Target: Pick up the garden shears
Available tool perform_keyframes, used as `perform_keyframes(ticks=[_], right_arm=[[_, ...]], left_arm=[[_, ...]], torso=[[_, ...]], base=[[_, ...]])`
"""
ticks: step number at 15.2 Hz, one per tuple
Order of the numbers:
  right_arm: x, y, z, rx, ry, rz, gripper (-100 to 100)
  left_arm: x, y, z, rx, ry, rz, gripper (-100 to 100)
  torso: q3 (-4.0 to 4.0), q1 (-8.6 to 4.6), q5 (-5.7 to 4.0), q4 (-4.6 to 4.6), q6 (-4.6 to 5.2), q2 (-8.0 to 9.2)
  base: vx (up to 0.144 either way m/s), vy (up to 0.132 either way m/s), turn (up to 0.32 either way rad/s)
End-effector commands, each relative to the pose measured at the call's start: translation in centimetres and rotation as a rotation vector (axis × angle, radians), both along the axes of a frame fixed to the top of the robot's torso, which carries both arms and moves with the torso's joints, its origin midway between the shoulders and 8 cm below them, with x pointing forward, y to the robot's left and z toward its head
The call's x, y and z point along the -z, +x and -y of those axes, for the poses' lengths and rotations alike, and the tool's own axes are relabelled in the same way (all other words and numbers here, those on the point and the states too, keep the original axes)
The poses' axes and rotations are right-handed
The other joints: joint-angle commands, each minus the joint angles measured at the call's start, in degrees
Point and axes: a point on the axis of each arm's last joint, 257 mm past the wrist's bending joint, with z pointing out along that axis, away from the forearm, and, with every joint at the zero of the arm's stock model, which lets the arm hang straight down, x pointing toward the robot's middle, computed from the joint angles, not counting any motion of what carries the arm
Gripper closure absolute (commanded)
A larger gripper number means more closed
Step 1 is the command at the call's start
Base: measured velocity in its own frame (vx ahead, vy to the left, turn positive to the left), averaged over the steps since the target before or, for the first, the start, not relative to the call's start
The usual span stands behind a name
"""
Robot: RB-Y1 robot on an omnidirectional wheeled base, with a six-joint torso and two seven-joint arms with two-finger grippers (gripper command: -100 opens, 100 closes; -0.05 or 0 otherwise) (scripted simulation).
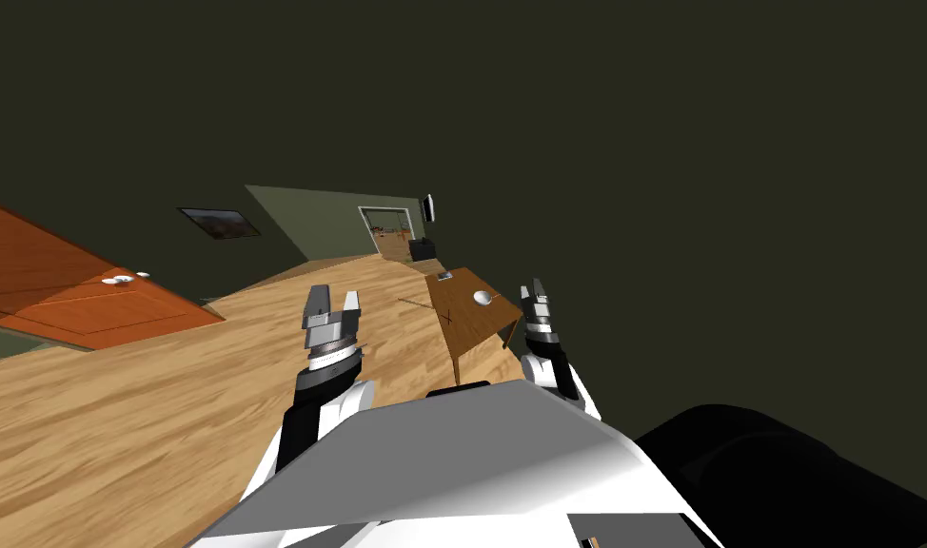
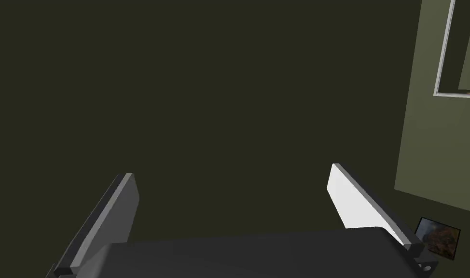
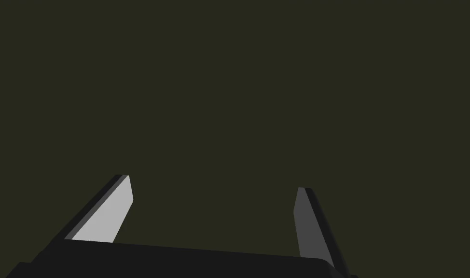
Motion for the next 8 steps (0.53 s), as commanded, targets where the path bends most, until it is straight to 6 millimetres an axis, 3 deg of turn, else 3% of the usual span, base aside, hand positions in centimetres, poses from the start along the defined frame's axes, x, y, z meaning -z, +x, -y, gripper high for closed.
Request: perform_keyframes(ticks=[1, 4, 8], right_arm=[[1.1, 0.4, -0.1, -0.009, -0.037, -0.038, -100], [3.9, 1.0, -0.1, -0.012, -0.093, -0.125, -100], [10.0, 1.4, 0.7, -0.003, -0.179, -0.303, -100]], left_arm=[[0.0, 0.0, 0.0, 0.0, 0.0, 0.0, 0], [0.0, 0.0, 0.0, 0.0, 0.0, 0.0, 0], [0.0, 0.0, 0.0, 0.0, -0.001, 0.0, 0]], torso=[[0.0, 0.0, 0.0, 0.0, 0.0, 0.0], [0.13, 0.61, 0.12, 0.05, -0.03, 0.25], [0.11, 1.16, 0.24, 0.04, -0.04, 0.21]], base=[[-0.023, 0.051, 0.081], [-0.066, 0.178, 0.164], [-0.041, 0.277, 0.204]])
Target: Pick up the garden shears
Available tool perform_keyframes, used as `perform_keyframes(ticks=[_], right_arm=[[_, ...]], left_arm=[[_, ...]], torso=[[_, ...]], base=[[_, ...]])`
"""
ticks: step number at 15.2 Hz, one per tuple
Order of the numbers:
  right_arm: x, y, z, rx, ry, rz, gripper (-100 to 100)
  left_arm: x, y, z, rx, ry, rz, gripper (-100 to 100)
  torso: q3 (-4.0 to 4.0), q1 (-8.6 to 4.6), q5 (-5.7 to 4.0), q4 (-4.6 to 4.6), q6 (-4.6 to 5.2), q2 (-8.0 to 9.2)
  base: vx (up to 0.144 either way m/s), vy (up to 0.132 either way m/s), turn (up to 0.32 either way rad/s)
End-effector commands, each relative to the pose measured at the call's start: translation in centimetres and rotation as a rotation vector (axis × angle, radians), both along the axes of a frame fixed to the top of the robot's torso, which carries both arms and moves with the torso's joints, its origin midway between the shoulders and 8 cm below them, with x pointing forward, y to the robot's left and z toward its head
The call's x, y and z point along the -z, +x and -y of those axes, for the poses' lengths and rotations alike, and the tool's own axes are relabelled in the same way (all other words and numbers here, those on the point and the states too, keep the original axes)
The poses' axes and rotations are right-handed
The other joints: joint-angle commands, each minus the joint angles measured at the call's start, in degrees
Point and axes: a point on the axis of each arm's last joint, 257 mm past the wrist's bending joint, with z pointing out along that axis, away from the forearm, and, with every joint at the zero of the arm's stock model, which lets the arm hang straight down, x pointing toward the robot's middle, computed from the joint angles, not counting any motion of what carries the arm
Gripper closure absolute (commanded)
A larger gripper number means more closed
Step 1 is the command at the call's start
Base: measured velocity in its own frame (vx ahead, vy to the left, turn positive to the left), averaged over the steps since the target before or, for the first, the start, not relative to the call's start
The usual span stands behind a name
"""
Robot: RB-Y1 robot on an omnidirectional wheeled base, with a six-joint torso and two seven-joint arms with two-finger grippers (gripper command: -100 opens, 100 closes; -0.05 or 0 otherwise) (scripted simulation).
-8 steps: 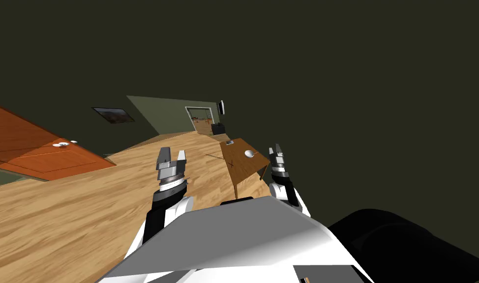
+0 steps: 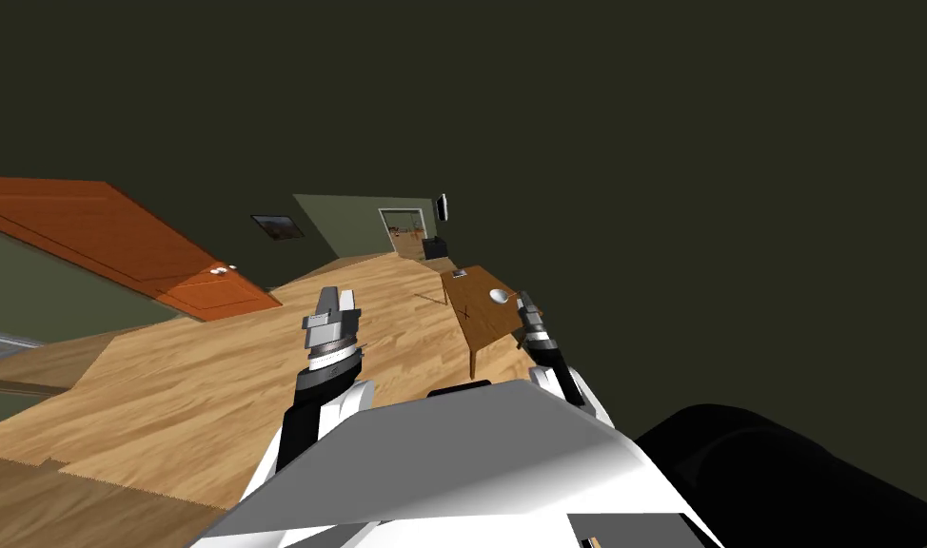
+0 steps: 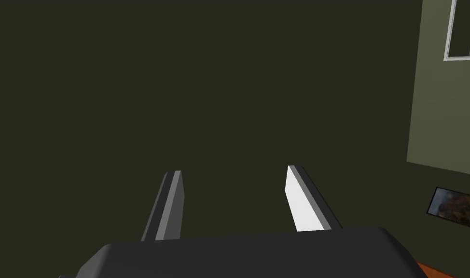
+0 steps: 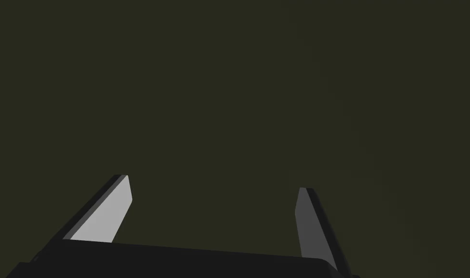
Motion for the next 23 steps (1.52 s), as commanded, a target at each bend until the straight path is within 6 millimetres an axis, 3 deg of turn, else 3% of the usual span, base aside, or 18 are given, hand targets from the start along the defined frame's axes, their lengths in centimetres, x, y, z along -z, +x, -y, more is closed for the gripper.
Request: perform_keyframes(ticks=[1, 3, 4, 6, 7, 9, 10, 12, 13, 14, 16, 18, 19, 20, 21, 22, 23], right_arm=[[3.8, -0.1, 0.7, 0.01, -0.052, -0.111, -100], [8.0, -0.7, 1.6, 0.023, -0.102, -0.226, -100], [8.0, -0.7, 1.6, 0.023, -0.102, -0.226, -100], [12.6, -1.8, 2.7, 0.037, -0.154, -0.35, -100], [12.6, -1.8, 2.7, 0.037, -0.154, -0.35, -100], [17.4, -3.6, 4.0, 0.052, -0.207, -0.483, -100], [17.4, -3.6, 4.0, 0.052, -0.207, -0.483, -100], [22.0, -6.2, 5.5, 0.065, -0.262, -0.619, -100], [22.2, -6.2, 5.5, 0.066, -0.262, -0.622, -100], [24.5, -7.8, 6.3, 0.072, -0.289, -0.692, -100], [24.5, -7.8, 6.3, 0.072, -0.289, -0.692, -100], [28.9, -11.5, 7.9, 0.084, -0.344, -0.834, -100], [29.0, -11.6, 7.9, 0.084, -0.344, -0.835, -100], [31.1, -13.7, 8.8, 0.089, -0.371, -0.907, -100], [31.1, -13.7, 8.8, 0.089, -0.371, -0.907, -100], [33.0, -16.0, 9.6, 0.092, -0.397, -0.978, -100], [33.0, -16.0, 9.6, 0.092, -0.397, -0.978, -100]], left_arm=[[0.0, 0.0, 0.0, 0.0, 0.0, 0.0, 0], [0.0, 0.0, 0.0, 0.0, 0.0, 0.0, 0], [0.0, 0.0, 0.0, 0.0, 0.0, 0.0, 0], [0.0, 0.0, 0.0, 0.0, 0.0, 0.0, 0], [0.0, 0.0, 0.0, 0.0, 0.0, 0.0, 0], [0.0, 0.0, 0.0, 0.0, 0.0, 0.0, 0], [0.0, 0.0, 0.0, 0.0, 0.0, 0.0, 0], [0.0, 0.0, 0.0, 0.0, 0.0, 0.0, 0], [0.0, 0.0, 0.0, 0.0, 0.0, 0.0, 0], [0.0, 0.0, 0.0, 0.0, 0.0, 0.0, 0], [0.0, 0.0, 0.0, 0.0, 0.001, 0.0, 0], [0.0, 0.0, 0.0, 0.0, 0.001, 0.0, 0], [0.0, 0.0, 0.0, 0.0, 0.001, 0.0, 0], [0.0, 0.0, 0.0, 0.0, 0.001, 0.0, 0], [0.0, 0.0, 0.0, 0.0, 0.001, 0.0, 0], [0.0, 0.0, 0.0, 0.0, 0.001, 0.0, 0], [0.0, 0.0, 0.0, 0.0, 0.001, 0.0, 0]], torso=[[0.0, 0.0, 0.0, 0.0, 0.0, 0.0], [-0.08, 0.09, 0.03, -0.02, -0.01, -0.15], [-0.16, 0.11, 0.03, -0.06, -0.01, -0.31], [-0.27, -0.09, 0.01, -0.1, 0.01, -0.49], [-0.32, -0.17, -0.02, -0.12, -0.01, -0.57], [-0.34, -0.48, -0.08, -0.13, 0.0, -0.61], [-0.42, -0.51, -0.1, -0.15, -0.03, -0.77], [-0.48, -0.6, -0.11, -0.18, 0.02, -0.85], [-0.56, -0.58, -0.11, -0.21, 0.0, -1.01], [-0.61, -0.62, -0.11, -0.23, 0.0, -1.08], [-0.58, -0.68, -0.13, -0.22, 0.0, -1.01], [-0.4, -0.89, -0.17, -0.15, 0.01, -0.69], [-0.44, -0.9, -0.18, -0.16, -0.01, -0.79], [-0.5, -0.91, -0.18, -0.18, 0.01, -0.88], [-0.55, -0.9, -0.17, -0.2, 0.0, -0.97], [-0.56, -0.9, -0.17, -0.21, 0.02, -0.97], [-0.57, -0.95, -0.17, -0.21, 0.0, -1.01]], base=[[-0.026, 0.332, 0.286], [0.056, 0.324, 0.308], [0.103, 0.304, 0.166], [0.125, 0.247, 0.228], [0.125, 0.184, 0.191], [0.169, 0.167, 0.264], [0.206, 0.155, 0.221], [0.239, 0.158, 0.197], [0.272, 0.14, 0.232], [0.248, 0.133, 0.228], [0.177, 0.091, 0.115], [0.174, 0.059, 0.234], [0.24, 0.06, 0.211], [0.261, 0.066, 0.247], [0.242, 0.06, 0.168], [0.248, 0.039, 0.143], [0.246, 0.013, 0.13]])
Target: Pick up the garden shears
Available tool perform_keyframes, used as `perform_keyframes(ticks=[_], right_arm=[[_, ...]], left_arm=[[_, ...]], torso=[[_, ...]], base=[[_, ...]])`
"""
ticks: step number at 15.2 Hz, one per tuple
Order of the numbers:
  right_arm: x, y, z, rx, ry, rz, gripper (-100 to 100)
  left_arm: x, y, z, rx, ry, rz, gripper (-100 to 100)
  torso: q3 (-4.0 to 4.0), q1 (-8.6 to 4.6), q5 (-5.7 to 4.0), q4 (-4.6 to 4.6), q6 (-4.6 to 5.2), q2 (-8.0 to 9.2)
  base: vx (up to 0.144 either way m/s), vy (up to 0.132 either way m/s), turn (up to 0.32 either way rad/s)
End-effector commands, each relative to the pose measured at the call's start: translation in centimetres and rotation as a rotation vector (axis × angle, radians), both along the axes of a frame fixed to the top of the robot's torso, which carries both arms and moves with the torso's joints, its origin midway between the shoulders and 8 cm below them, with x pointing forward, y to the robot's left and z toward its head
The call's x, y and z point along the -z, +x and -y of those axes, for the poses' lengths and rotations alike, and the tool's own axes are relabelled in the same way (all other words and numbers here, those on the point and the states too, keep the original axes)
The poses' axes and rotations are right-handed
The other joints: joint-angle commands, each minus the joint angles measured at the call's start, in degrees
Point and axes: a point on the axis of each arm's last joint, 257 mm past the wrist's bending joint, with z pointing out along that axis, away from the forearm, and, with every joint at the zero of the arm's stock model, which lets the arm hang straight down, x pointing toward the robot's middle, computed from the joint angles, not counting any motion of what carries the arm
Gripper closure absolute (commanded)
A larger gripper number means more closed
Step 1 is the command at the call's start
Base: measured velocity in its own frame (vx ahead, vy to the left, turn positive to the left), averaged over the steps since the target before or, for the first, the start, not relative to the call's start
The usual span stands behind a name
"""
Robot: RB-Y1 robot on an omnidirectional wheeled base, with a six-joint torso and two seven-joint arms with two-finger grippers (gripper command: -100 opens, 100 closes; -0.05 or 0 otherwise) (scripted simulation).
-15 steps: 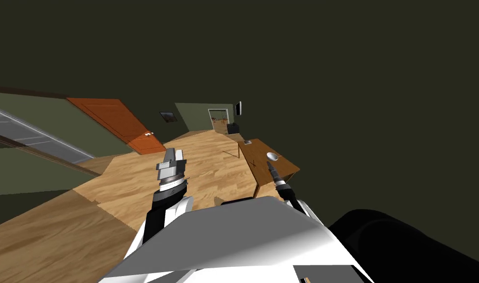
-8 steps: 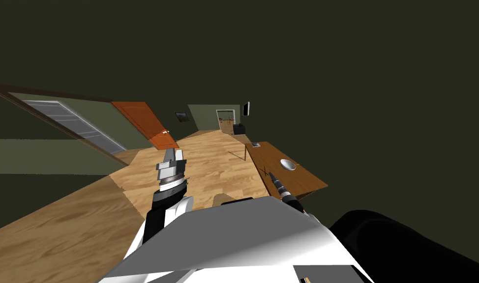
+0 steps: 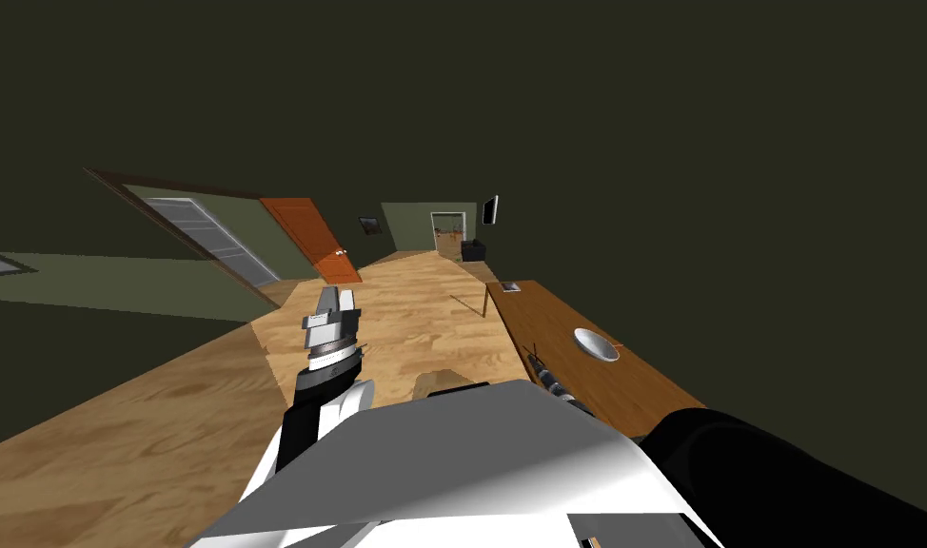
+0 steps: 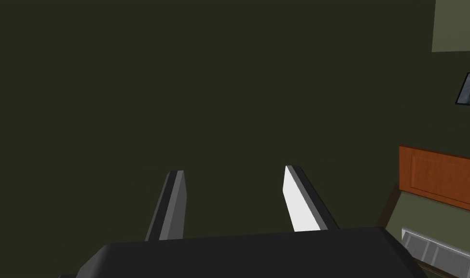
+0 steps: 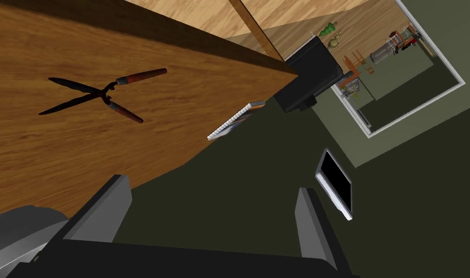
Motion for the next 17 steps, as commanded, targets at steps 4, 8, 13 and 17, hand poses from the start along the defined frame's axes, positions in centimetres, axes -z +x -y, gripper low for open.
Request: perform_keyframes(ticks=[4, 8, 13, 17], right_arm=[[4.5, -6.2, 2.1, 0.012, -0.06, -0.172, -100], [7.1, -11.3, 3.5, 0.017, -0.104, -0.304, -100], [9.4, -17.1, 4.9, 0.024, -0.144, -0.444, -100], [11.4, -25.3, 6.4, 0.027, -0.193, -0.629, -100]], left_arm=[[0.0, 0.0, 0.0, 0.0, 0.0, 0.0, 0], [0.0, 0.0, 0.0, 0.0, 0.0, 0.0, 0], [0.0, 0.0, 0.0, 0.0, 0.0, 0.0, 0], [0.0, 0.0, 0.0, 0.0, 0.0, 0.0, 0]], torso=[[-0.03, 0.01, 0.0, -0.01, 0.0, -0.06], [0.16, -0.05, -0.01, 0.06, 0.0, 0.29], [0.03, -0.19, -0.03, 0.02, -0.01, 0.04], [0.07, -0.16, -0.03, 0.02, 0.01, 0.12]], base=[[0.259, 0.023, 0.183], [0.176, -0.002, 0.119], [0.234, -0.039, 0.15], [0.237, -0.044, 0.155]])
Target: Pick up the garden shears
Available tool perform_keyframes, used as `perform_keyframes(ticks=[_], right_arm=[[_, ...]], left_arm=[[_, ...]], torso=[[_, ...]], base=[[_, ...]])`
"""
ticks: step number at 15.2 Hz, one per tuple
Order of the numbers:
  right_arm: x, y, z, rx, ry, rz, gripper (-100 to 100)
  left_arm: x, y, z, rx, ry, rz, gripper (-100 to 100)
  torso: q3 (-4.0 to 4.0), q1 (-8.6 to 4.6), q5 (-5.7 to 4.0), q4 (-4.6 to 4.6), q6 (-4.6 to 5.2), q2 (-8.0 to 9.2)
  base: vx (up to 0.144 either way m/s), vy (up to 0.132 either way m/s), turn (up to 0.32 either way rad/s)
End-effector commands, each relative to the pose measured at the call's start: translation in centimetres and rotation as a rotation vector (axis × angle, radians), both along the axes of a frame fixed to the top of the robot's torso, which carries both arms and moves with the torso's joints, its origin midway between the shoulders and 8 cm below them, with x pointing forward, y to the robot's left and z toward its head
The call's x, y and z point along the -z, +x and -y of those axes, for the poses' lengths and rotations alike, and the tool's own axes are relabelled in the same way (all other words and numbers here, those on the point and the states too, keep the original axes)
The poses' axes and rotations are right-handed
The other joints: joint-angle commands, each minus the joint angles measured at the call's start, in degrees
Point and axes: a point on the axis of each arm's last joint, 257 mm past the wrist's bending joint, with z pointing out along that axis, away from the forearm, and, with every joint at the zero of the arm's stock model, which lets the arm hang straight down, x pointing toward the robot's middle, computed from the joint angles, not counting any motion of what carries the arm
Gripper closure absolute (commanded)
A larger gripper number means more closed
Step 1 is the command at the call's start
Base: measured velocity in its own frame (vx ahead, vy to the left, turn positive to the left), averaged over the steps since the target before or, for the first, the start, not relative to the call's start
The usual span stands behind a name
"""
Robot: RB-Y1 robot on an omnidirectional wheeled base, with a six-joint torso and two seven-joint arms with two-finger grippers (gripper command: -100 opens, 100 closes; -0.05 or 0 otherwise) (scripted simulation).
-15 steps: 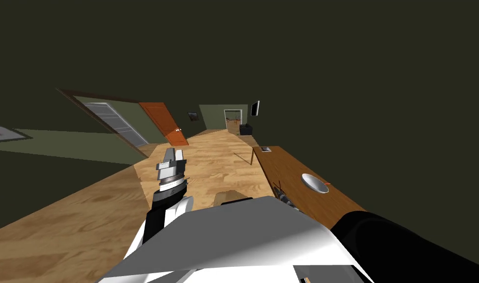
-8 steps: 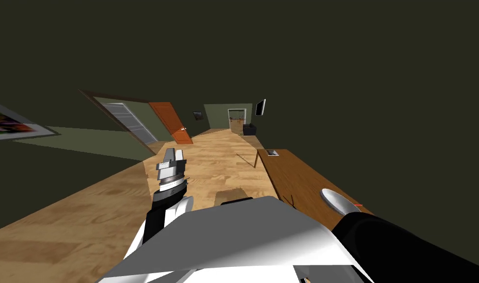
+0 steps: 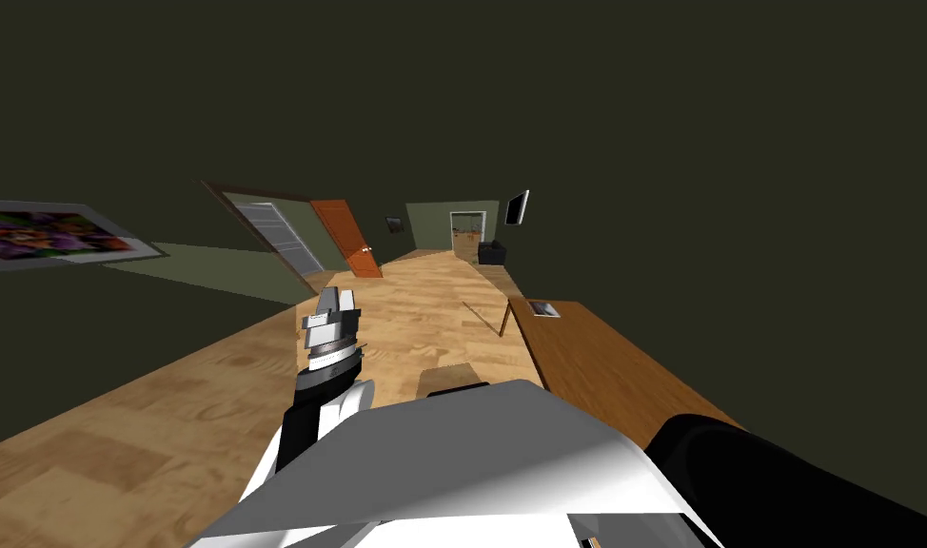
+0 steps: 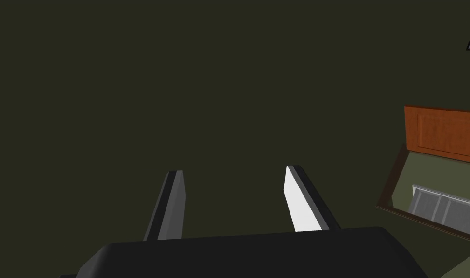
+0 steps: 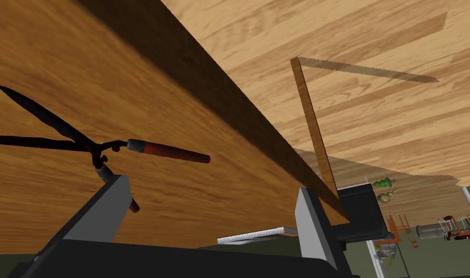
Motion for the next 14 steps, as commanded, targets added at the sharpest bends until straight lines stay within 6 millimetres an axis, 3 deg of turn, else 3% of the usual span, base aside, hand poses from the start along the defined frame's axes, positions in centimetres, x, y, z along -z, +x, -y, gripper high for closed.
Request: perform_keyframes(ticks=[1, 5, 6, 10, 12, 14], right_arm=[[0.7, -2.9, 0.7, 0.006, -0.018, -0.068, -100], [1.6, -12.8, 1.8, 0.014, -0.06, -0.276, -100], [1.6, -12.8, 1.8, 0.014, -0.06, -0.276, -100], [1.3, -19.7, 1.8, 0.022, -0.076, -0.418, -100], [1.3, -20.8, 1.7, 0.024, -0.077, -0.439, -100], [2.0, -19.7, 2.0, 0.03, -0.074, -0.428, -100]], left_arm=[[0.0, 0.0, 0.0, 0.0, 0.0, 0.0, 0], [0.0, 0.0, 0.0, 0.0, 0.0, 0.0, 0], [0.0, 0.0, 0.0, 0.0, 0.0, 0.0, 0], [0.0, 0.0, 0.0, 0.0, 0.0, 0.0, 0], [0.0, 0.0, 0.0, 0.0, 0.0, 0.0, 0], [0.0, 0.0, 0.0, 0.0, 0.0, 0.0, 0]], torso=[[0.0, 0.0, 0.0, 0.0, 0.0, 0.0], [-0.06, -0.18, -0.02, -0.04, 0.04, -0.07], [-0.06, -0.23, -0.05, -0.04, 0.04, -0.07], [0.2, 0.03, 0.01, 0.06, 0.06, 0.39], [0.27, 0.08, 0.02, 0.09, 0.06, 0.52], [0.4, 0.19, 0.03, 0.14, 0.06, 0.75]], base=[[0.275, -0.049, 0.155], [0.265, -0.096, 0.15], [0.224, -0.1, 0.101], [0.144, -0.066, 0.07], [0.097, -0.051, 0.036], [0.018, -0.02, 0.023]])
